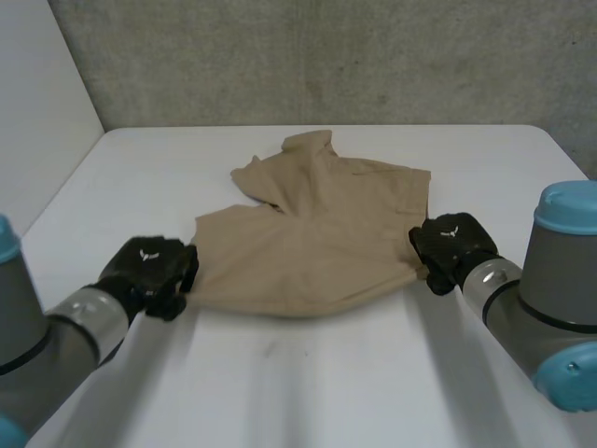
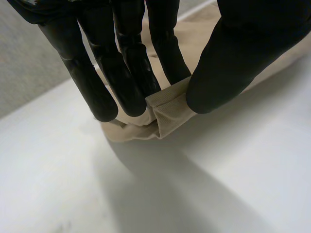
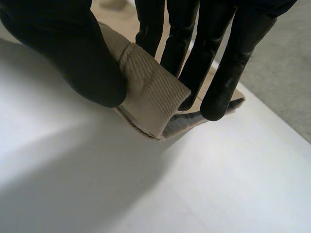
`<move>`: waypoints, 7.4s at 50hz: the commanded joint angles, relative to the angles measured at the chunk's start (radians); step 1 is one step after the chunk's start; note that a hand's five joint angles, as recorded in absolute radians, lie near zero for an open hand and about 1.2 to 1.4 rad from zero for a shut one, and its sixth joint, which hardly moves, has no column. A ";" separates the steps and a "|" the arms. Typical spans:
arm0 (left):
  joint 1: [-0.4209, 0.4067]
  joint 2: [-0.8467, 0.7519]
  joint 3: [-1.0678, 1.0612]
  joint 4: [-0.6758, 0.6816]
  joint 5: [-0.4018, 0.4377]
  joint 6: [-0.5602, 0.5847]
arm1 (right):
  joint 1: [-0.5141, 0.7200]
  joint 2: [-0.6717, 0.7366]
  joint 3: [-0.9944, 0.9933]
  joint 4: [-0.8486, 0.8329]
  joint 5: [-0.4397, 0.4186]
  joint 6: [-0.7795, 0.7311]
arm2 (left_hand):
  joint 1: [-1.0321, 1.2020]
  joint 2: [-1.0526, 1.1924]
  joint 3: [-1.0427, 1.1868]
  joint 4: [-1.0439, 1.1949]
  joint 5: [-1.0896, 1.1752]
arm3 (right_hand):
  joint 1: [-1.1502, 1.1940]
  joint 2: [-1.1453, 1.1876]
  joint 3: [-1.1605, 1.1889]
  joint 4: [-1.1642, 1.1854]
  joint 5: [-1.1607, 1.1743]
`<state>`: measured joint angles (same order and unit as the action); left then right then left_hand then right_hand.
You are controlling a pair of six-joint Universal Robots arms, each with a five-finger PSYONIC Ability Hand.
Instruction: Fold the shorts.
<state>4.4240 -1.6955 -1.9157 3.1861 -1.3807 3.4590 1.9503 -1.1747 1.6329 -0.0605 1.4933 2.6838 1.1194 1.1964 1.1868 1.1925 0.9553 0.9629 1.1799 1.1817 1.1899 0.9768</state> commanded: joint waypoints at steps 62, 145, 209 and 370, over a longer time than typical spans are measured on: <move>-0.074 -0.777 0.888 0.012 -0.119 0.219 | -0.073 -0.100 0.124 0.286 -0.136 -0.346 | 0.277 0.200 0.209 0.204 0.266 | 0.433 0.216 0.215 0.206 0.245; -0.012 -1.143 1.526 0.018 0.110 0.038 | -0.044 -0.051 0.104 0.234 -0.105 -0.260 | 0.033 -0.044 -0.034 -0.040 0.023 | 0.433 0.216 0.215 0.206 0.245; -0.038 -0.281 0.562 -0.032 0.014 -0.007 | -0.037 -0.091 0.059 0.131 -0.084 0.034 | -0.692 -0.769 -0.759 -0.765 -0.702 | 0.433 0.216 0.215 0.206 0.245; -0.186 -0.208 0.595 -0.298 -0.044 0.373 | -0.188 -0.295 0.022 0.570 -0.255 -0.328 | 0.277 0.200 0.209 0.204 0.266 | 0.433 0.216 0.215 0.206 0.245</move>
<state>4.2409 -1.6408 -1.4836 2.7635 -1.4125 3.7621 1.7345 -1.6229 1.7053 0.5935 1.2266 2.2832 1.1385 1.1985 1.1901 1.1974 0.9942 0.9743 1.1809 1.1883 1.1903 0.9863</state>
